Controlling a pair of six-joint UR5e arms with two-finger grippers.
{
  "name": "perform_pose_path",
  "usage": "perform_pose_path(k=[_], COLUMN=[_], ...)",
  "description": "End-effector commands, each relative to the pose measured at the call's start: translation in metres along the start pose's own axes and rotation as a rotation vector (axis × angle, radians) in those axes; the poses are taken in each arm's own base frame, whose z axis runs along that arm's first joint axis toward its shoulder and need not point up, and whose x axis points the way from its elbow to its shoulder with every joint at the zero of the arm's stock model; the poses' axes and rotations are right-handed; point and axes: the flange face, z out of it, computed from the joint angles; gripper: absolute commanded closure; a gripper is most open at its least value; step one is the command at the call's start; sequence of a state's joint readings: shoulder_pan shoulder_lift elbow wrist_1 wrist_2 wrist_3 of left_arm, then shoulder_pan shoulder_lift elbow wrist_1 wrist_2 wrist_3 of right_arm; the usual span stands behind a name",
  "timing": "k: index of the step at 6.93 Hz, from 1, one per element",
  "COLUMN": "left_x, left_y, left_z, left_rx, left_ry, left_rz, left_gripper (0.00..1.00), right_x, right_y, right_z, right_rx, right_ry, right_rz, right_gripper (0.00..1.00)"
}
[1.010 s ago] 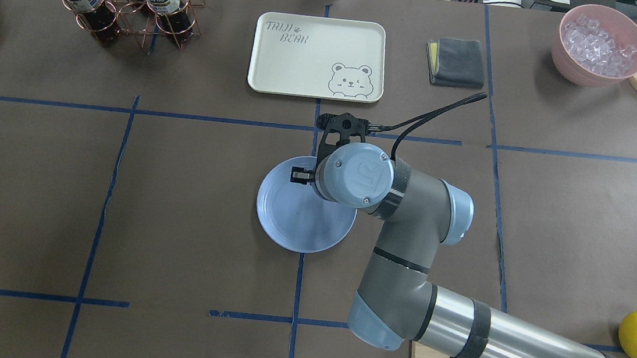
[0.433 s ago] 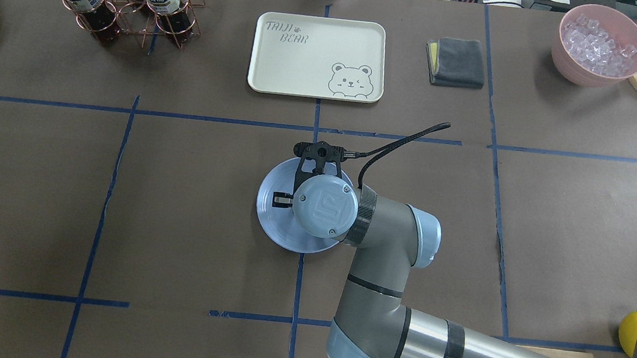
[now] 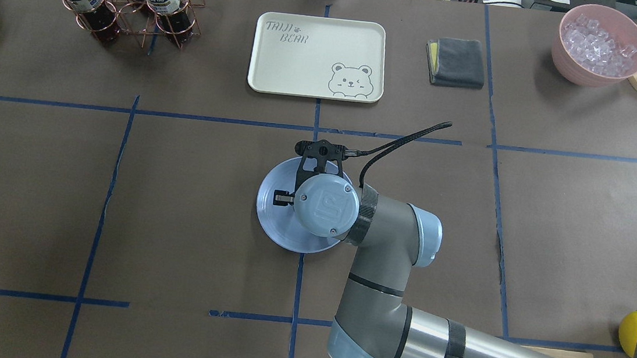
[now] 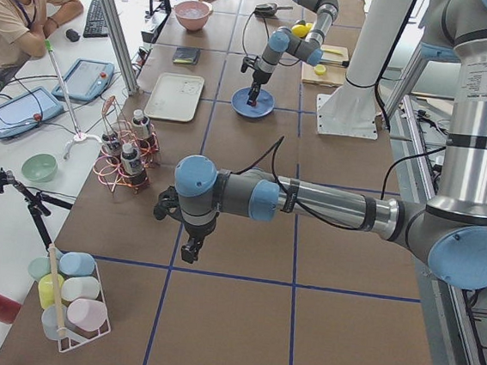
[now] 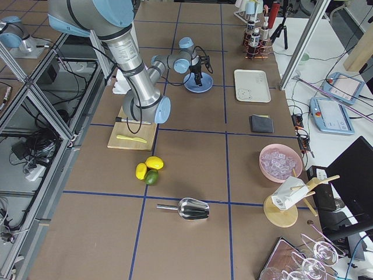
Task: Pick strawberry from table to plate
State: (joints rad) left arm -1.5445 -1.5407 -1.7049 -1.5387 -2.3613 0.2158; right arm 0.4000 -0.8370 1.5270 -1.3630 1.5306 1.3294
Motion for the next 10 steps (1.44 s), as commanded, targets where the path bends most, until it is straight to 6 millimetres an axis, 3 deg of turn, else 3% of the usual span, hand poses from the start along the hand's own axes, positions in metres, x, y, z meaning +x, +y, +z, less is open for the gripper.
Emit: perform_pose_path(k=[1, 2, 3, 5, 6, 7, 8, 9, 10], left_x=[-0.004, -0.006, -0.009, -0.010, -0.014, -0.013, -0.013, -0.014, -0.014], left_y=[0.010, 0.012, 0.014, 0.022, 0.023, 0.023, 0.023, 0.023, 0.023], left_z=[0.005, 0.007, 0.011, 0.013, 0.018, 0.017, 0.018, 0.018, 0.018], left_rx=[-0.015, -0.022, -0.028, -0.034, -0.044, -0.041, -0.043, -0.044, -0.044], left_ry=[-0.005, -0.005, -0.004, -0.003, 0.000, -0.001, -0.001, 0.000, 0.000], left_rz=[-0.015, -0.028, -0.036, -0.041, -0.050, -0.049, -0.049, -0.050, -0.050], left_gripper=[0.00, 0.00, 0.00, 0.00, 0.00, 0.00, 0.00, 0.00, 0.00], right_x=[0.050, 0.116, 0.200, 0.370, 0.470, 0.560, 0.647, 0.726, 0.781], right_y=[-0.083, -0.124, -0.164, -0.211, -0.222, -0.228, -0.213, -0.161, -0.144], right_z=[-0.021, -0.036, -0.068, -0.109, -0.125, -0.148, -0.153, -0.153, -0.169], right_rx=[0.004, -0.054, -0.123, -0.183, -0.229, -0.234, -0.289, -0.355, -0.356], right_ry=[0.118, 0.109, 0.073, 0.085, 0.123, 0.176, 0.209, 0.252, 0.291], right_rz=[-0.063, -0.130, -0.204, -0.397, -0.435, -0.416, -0.452, -0.396, -0.298], right_gripper=[0.00, 0.00, 0.00, 0.00, 0.00, 0.00, 0.00, 0.00, 0.00])
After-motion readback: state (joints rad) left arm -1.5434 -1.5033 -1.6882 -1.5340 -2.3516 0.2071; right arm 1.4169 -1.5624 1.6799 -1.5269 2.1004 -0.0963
